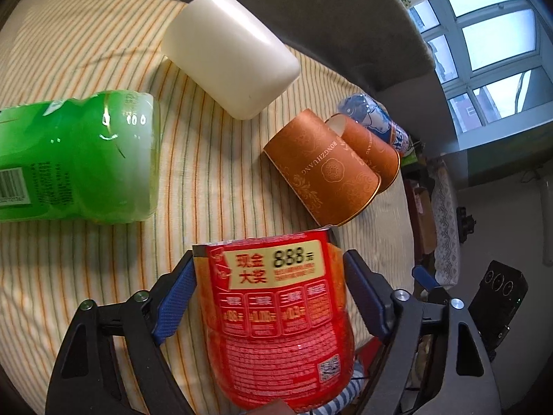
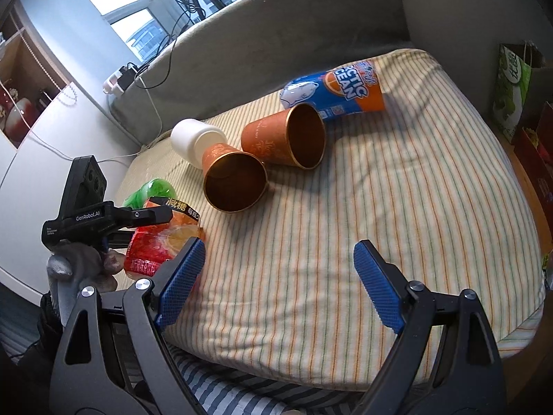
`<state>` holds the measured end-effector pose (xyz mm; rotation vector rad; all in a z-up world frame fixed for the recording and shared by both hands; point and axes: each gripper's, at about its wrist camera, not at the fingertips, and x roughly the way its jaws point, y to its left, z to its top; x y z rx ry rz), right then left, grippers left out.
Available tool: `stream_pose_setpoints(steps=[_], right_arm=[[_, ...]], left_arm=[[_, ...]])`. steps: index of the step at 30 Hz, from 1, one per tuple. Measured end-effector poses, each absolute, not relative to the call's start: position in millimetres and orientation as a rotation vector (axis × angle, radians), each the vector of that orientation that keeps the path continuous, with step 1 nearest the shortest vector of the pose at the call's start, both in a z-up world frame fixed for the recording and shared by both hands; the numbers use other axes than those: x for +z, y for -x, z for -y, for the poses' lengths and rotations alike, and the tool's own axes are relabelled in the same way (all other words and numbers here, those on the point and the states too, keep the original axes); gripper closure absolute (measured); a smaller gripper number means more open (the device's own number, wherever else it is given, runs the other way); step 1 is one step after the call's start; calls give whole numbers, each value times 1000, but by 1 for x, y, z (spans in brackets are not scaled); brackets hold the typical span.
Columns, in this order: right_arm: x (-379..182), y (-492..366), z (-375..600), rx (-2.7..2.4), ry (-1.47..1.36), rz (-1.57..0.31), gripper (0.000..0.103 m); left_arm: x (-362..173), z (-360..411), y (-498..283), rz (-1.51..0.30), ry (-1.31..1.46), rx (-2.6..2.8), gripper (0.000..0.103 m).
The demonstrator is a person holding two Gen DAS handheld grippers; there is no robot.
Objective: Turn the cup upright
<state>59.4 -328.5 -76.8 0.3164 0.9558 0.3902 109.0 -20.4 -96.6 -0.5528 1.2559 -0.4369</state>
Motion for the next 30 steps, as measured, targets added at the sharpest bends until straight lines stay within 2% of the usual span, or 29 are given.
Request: stream_pose_setpoints(steps=[15, 30], right_arm=[[-80, -60, 329, 392, -337, -959, 13], [-75, -57, 320, 397, -311, -939, 13]], left_arm=[[-64, 16, -93, -1086, 444, -395, 25], [-42, 60, -72, -817, 97, -286, 26]])
